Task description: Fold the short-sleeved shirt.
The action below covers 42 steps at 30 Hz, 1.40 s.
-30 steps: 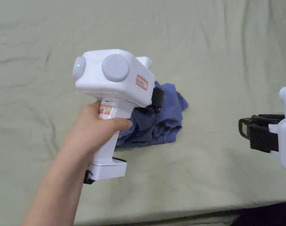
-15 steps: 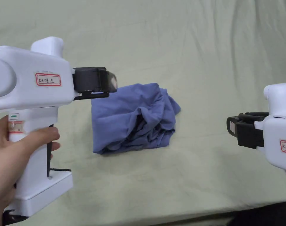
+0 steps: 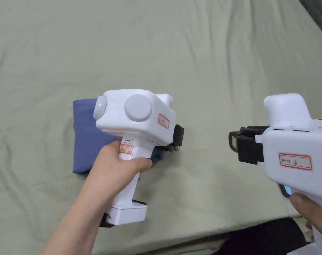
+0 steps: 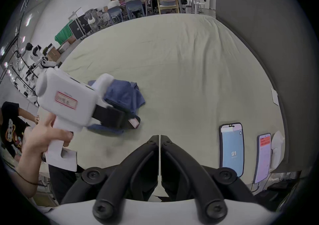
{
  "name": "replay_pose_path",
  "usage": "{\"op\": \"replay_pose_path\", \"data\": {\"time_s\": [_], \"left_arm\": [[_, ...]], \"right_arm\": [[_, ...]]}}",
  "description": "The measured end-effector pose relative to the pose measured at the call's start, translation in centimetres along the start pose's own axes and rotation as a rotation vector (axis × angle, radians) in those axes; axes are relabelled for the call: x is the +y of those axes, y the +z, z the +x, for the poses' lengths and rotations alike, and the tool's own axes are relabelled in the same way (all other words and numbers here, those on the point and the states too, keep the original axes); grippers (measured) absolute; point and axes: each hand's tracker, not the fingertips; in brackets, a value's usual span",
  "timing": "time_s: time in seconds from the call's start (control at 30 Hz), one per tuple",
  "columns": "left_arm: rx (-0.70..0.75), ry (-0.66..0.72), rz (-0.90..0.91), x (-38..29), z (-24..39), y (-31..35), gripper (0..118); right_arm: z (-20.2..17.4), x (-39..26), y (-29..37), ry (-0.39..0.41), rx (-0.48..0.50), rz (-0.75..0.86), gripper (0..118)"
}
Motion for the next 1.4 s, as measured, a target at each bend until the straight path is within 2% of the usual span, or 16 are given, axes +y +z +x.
{"op": "replay_pose_path", "data": {"time_s": [0.1, 0.2, 0.37, 0.5, 0.6, 0.67, 0.73, 0.77, 0.8, 0.83, 1.07, 1.2, 1.23, 1.3, 1.33, 1.4], "left_arm": [[-0.043, -0.006, 0.057, -0.6, -0.1, 4.0, 0], [-0.095, 0.024, 0.23, -2.1, -1.3, 12.0, 0], [0.244, 0.056, 0.447, -6.0, -5.1, 23.3, 0], [0.433, 0.111, 0.409, -7.9, -8.8, 25.4, 0], [0.425, 0.156, 0.361, -8.5, -11.0, 24.0, 0], [0.326, 0.226, 0.365, -8.8, -12.3, 22.4, 0], [0.134, 0.292, 0.371, -8.8, -13.8, 20.9, 29], [0.035, 0.326, 0.357, -8.8, -14.7, 20.2, 60], [-0.026, 0.345, 0.339, -8.7, -15.5, 19.3, 101], [-0.035, 0.347, 0.325, -8.3, -16.2, 18.4, 105], [-0.04, 0.37, 0.186, -3.9, -18.1, 10.7, 106], [-0.003, 0.228, 0.065, -1.7, -16.2, 8.3, 109], [-0.017, 0.187, 0.094, -1.8, -16.4, 9.2, 104], [-0.015, 0.223, 0.115, -2.0, -17.2, 11.6, 57], [-0.067, 0.245, 0.12, -2.2, -17.8, 12.3, 43], [-0.088, 0.267, 0.143, -2.8, -18.6, 14.2, 26]], "right_arm": [[-0.6, 0.9, 0.8, 0.018, 0.01, 0.034, 4], [-2.0, 2.3, 1.2, 0.047, 0.048, 0.059, 4], [-6.5, 5.0, 0.0, 0.154, 0.098, 0.08, 4], [-10.5, 6.8, -5.0, 0.225, 0.126, 0.01, 4], [-11.9, 7.3, -12.4, 0.217, 0.113, -0.114, 4], [-11.6, 7.0, -18.9, 0.189, 0.098, -0.282, 4], [-10.3, 6.5, -22.3, 0.123, 0.106, -0.288, 4], [-9.6, 7.6, -20.9, 0.06, 0.15, -0.257, 4], [-9.5, 8.4, -19.7, 0.091, 0.156, -0.267, 4], [-9.5, 8.4, -19.3, 0.155, 0.143, -0.24, 4], [-8.7, 7.9, -19.5, 0.129, 0.196, -0.258, 4], [-8.9, 7.8, -19.2, 0.129, 0.203, -0.251, 4], [-9.1, 7.7, -19.0, 0.139, 0.194, -0.246, 4], [-10.0, 7.6, -18.2, 0.175, 0.177, -0.226, 4], [-10.4, 7.7, -17.7, 0.17, 0.199, -0.21, 4], [-12.1, 7.9, -16.5, 0.173, 0.224, -0.172, 4]]}}
